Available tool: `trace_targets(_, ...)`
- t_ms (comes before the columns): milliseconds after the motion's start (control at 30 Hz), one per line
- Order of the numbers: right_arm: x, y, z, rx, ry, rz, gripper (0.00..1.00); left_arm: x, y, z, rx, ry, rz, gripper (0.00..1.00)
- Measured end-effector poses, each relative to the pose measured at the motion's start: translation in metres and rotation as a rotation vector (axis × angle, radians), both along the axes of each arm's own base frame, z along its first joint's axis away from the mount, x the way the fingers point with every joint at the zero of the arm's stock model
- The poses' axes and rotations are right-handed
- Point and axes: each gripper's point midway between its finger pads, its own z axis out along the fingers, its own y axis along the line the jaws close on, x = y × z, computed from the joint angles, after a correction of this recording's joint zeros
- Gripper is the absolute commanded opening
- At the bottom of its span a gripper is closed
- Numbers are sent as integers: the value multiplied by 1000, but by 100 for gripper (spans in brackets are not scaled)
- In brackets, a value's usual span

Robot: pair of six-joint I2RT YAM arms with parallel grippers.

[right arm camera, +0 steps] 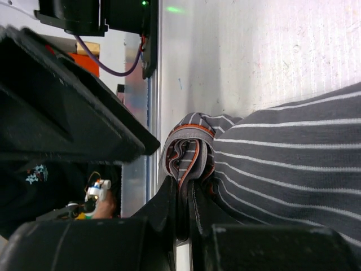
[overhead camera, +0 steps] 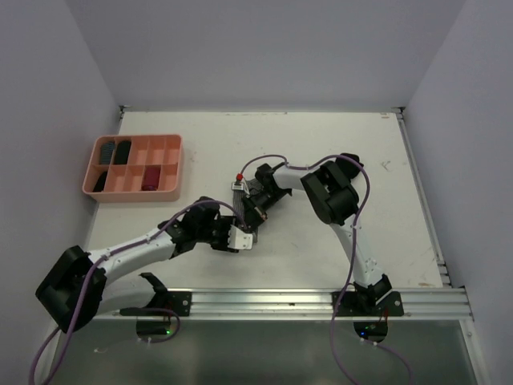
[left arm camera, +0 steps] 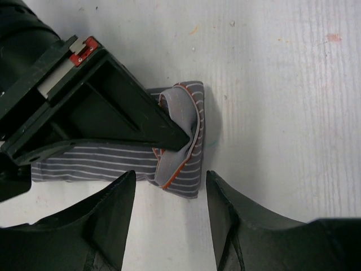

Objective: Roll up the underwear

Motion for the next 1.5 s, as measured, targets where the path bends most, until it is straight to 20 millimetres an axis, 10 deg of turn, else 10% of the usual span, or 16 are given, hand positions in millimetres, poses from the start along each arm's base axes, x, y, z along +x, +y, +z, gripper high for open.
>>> trace_targets(433, 1, 0, 0, -24, 26, -10, 3, 0, -4, -35, 92, 43, 11, 31)
trace_targets(667, 1, 0, -1, -44, 27, -13, 34, 0, -7, -38, 121, 102, 41, 0)
trace_targets(933, 13, -7, 15, -99, -4, -42, 65, 2, -15, -40, 180, 205, 36, 0)
trace_targets(1067, 54, -14, 20, -126, -162, -100, 68, 0, -23, -41, 179, 251, 12, 0)
trace_targets(1300, 123, -62, 56, -159, -421, -269, 68, 2, -39, -43, 166, 401, -27, 0)
trace_targets(1500, 112, -110, 100, -172, -585, -337, 65, 10, -46, -41, 121, 668, -7, 0)
